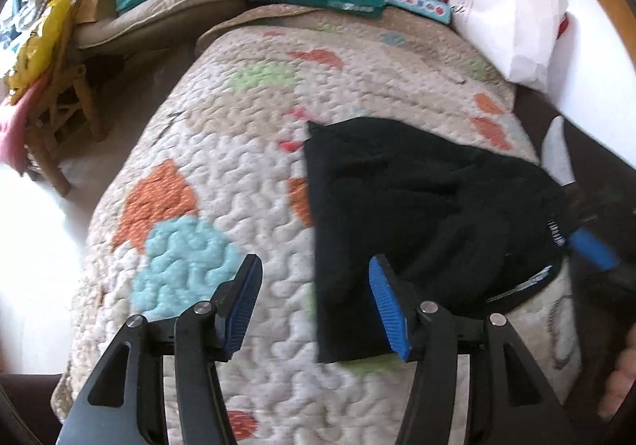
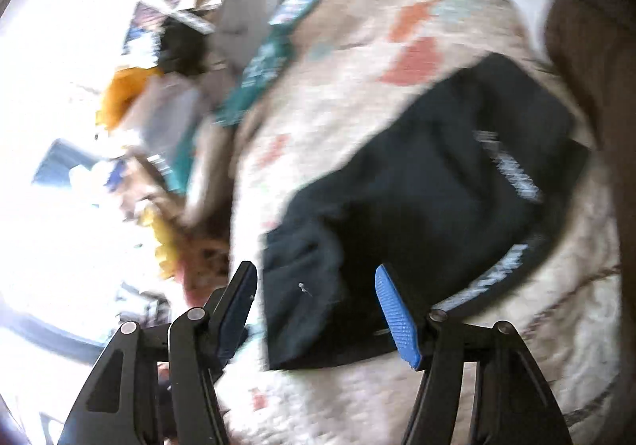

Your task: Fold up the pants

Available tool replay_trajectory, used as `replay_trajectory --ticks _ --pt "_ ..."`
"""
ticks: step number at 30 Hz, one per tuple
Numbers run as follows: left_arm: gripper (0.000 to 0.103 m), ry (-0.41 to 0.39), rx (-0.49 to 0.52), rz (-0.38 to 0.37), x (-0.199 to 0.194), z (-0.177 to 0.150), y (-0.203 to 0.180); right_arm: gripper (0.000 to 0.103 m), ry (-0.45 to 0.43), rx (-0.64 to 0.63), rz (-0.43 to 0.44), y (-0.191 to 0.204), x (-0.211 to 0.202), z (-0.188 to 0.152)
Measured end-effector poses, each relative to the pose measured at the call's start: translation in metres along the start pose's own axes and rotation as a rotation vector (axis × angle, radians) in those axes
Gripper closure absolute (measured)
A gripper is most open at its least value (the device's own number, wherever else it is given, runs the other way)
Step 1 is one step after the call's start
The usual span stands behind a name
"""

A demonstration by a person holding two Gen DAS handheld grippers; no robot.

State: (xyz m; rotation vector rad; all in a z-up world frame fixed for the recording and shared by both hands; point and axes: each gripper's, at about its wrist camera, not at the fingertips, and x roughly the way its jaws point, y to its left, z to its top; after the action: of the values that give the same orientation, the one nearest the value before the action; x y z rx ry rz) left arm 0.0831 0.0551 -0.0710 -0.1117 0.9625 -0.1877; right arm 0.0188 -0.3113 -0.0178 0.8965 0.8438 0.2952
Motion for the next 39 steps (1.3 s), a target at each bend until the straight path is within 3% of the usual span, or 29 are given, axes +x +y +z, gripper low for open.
replay_trajectory --ticks 4,7,10,13,15,17,20,24,30,39 --pt "0.048 -0.013 -0.031 0.093 0.003 -0.031 0.008 0.034 0.010 -0.058 0.096 0.030 -0.007 -0.012" --pt "0.047 -0.060 -0.022 0.105 0.001 -0.050 0.005 0.034 0.033 -0.088 0.130 0.045 -0.010 -0.021" --pt "0.035 -0.152 0.001 0.127 0.001 -0.056 0.002 0.034 0.050 -0.087 0.163 0.051 -0.010 -0.030" --pt "0.023 -0.131 -0.090 0.085 0.012 -0.061 0.016 0.034 0.064 -0.062 0.196 0.054 -0.010 -0.035" --pt "0.017 -0.151 -0.076 0.090 0.012 -0.063 0.013 0.033 0.069 -0.056 0.220 0.053 -0.013 -0.036" --pt "0.000 -0.148 -0.034 0.080 0.017 -0.066 0.006 0.033 0.077 -0.067 0.237 0.059 -0.015 -0.040" --pt "0.000 -0.139 0.017 0.146 0.022 -0.067 -0.006 0.032 0.089 -0.098 0.247 0.069 -0.017 -0.044" --pt "0.000 -0.144 -0.013 0.103 0.022 -0.067 0.001 0.031 0.100 -0.139 0.278 0.084 -0.022 -0.049" --pt "0.000 -0.142 -0.006 0.114 0.020 -0.068 0.000 0.030 0.161 -0.175 0.359 0.111 -0.012 -0.065" --pt "0.000 -0.142 -0.007 0.112 0.020 -0.068 0.000 0.027 0.231 -0.293 0.407 0.148 -0.014 -0.089"
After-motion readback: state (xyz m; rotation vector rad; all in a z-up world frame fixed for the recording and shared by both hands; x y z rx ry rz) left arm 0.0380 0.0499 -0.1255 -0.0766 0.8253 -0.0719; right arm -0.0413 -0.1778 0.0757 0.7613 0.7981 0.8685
